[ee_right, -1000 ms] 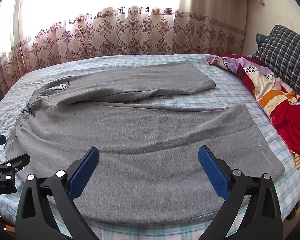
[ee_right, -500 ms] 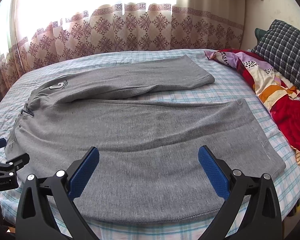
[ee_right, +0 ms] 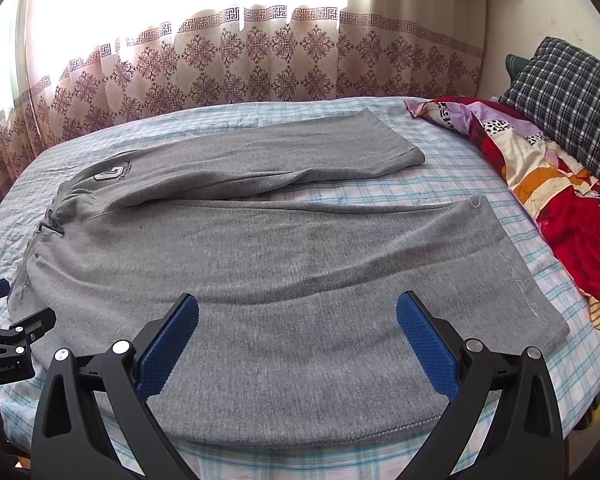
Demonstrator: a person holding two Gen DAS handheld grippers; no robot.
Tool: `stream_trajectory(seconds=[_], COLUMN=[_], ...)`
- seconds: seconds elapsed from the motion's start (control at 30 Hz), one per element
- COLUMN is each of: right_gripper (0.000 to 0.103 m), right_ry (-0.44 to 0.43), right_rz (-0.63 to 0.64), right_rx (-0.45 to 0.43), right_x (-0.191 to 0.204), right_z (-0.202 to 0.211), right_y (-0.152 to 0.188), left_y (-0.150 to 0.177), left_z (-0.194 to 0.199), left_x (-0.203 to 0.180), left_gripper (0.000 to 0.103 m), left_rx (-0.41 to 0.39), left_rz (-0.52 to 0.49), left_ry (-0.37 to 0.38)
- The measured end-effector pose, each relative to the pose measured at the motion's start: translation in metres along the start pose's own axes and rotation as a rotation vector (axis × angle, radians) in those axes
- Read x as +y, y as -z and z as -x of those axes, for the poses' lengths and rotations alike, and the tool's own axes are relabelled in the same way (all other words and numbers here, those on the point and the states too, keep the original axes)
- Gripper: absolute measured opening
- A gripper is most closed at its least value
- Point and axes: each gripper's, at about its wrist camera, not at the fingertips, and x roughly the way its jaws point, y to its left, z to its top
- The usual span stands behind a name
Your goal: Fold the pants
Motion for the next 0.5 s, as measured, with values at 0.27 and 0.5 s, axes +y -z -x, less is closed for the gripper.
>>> stream_trajectory(seconds=[0.27, 0.5], right_gripper=[0.098, 0.098], right_ry=[0.007, 0.014], right_rz=[-0.005, -0.017], right_rx=[-0.006, -0.013], right_x=[-0.002, -0.006], right_z=[0.001, 0.004], right_y=[-0.001, -0.004], left_y=[-0.001, -0.006], left_z=[0.005, 0.016], left_x=[-0.001, 0.002], left_gripper=[0.101, 0.101], left_rx=[-0.019, -0.048], left_rz=[-0.012, -0.013], left_ry=[-0.005, -0.004])
